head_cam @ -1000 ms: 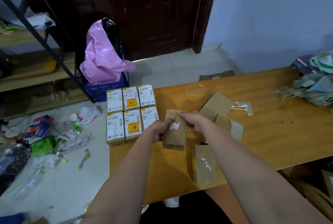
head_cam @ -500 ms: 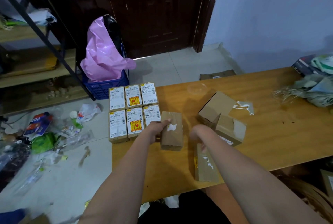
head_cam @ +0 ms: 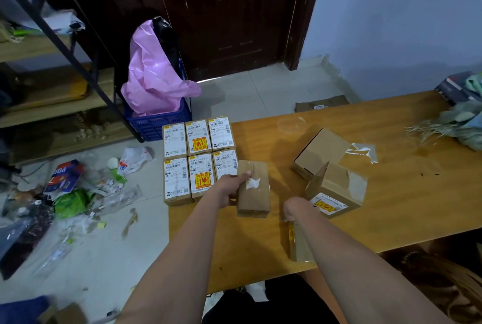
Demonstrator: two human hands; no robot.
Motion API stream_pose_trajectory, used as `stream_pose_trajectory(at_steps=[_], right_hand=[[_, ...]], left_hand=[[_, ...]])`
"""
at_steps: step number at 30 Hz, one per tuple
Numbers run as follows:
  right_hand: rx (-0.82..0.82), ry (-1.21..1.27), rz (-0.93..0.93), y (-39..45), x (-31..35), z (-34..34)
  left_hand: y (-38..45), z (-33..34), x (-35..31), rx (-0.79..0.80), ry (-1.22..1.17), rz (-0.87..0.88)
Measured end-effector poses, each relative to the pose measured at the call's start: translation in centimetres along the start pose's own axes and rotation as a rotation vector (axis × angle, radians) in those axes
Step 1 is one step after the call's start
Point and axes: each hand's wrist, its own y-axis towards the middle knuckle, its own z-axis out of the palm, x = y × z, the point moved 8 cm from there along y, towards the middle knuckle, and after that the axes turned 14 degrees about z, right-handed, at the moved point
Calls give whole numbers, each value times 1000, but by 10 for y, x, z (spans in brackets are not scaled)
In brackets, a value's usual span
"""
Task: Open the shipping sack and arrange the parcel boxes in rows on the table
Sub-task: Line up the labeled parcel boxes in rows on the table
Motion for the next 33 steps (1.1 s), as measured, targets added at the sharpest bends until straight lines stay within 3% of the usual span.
stream_pose_trajectory(at_steps=[6, 12, 18, 20, 27, 33], right_hand=[[50, 357, 187, 61, 2, 10], [-1, 248, 160, 36, 11, -7], [32, 323, 115, 80, 45, 7], [29, 375, 129, 59, 39, 2], [-232, 564, 24, 27, 27, -55], [-304, 621, 32, 32, 23, -94]], left_hand=[[2, -8, -2, -12, -21, 4], [2, -12, -6, -22, -71, 6], [5, -17, -9, -33, -105, 20], [5, -20, -12, -39, -118, 33], [8, -35, -38, -69, -256, 162], [18, -45, -67, -98, -389, 310]])
